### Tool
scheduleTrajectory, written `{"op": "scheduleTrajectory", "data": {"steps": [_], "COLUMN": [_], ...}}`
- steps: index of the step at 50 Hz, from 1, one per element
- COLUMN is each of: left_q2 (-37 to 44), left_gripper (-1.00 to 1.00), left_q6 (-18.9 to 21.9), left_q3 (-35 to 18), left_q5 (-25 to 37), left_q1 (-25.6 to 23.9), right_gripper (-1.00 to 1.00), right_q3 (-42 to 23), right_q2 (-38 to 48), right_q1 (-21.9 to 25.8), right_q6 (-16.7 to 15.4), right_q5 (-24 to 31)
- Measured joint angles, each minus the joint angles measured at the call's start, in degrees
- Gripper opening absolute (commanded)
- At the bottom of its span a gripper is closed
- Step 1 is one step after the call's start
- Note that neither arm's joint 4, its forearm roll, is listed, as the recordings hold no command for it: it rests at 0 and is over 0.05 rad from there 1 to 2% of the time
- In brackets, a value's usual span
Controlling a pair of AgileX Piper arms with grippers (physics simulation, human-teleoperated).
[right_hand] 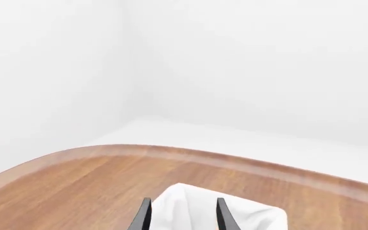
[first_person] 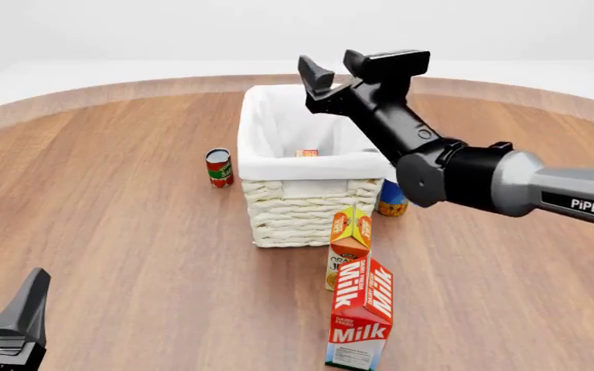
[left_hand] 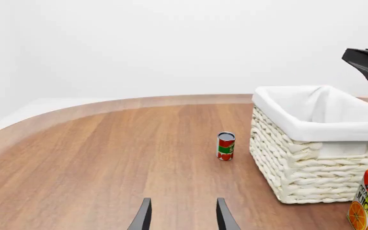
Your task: Pick up the butter and put it in the basket.
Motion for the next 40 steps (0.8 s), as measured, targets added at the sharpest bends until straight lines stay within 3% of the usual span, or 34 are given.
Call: {"op": "scheduleTrajectory", "data": {"steps": [7, 14, 20, 33, 40], "left_q2": [0.00, 0.00, 0.00, 0.00, 0.00], "left_gripper": [1.00, 1.00, 1.00, 1.00, 1.00], "left_q6": [0.00, 0.00, 0.00, 0.00, 0.00], "left_q3": [0.00, 0.00, 0.00, 0.00, 0.00], "left_q5": [0.00, 0.00, 0.00, 0.00, 0.00], "left_q1": [0.00, 0.00, 0.00, 0.00, 0.00], "right_gripper": [1.00, 1.00, 1.00, 1.00, 1.00], "right_q3": [5.15, 13.34, 18.84, 26.25, 38.24], "right_q2": [-2.00, -4.95, -9.08, -17.54, -33.12], "right_q1": [1.14, 2.92, 3.32, 3.07, -0.50], "right_q6": [0.59, -1.12, -1.82, -1.64, -1.16], "right_q5": [-7.10, -17.61, -23.35, -28.45, -29.40]}}
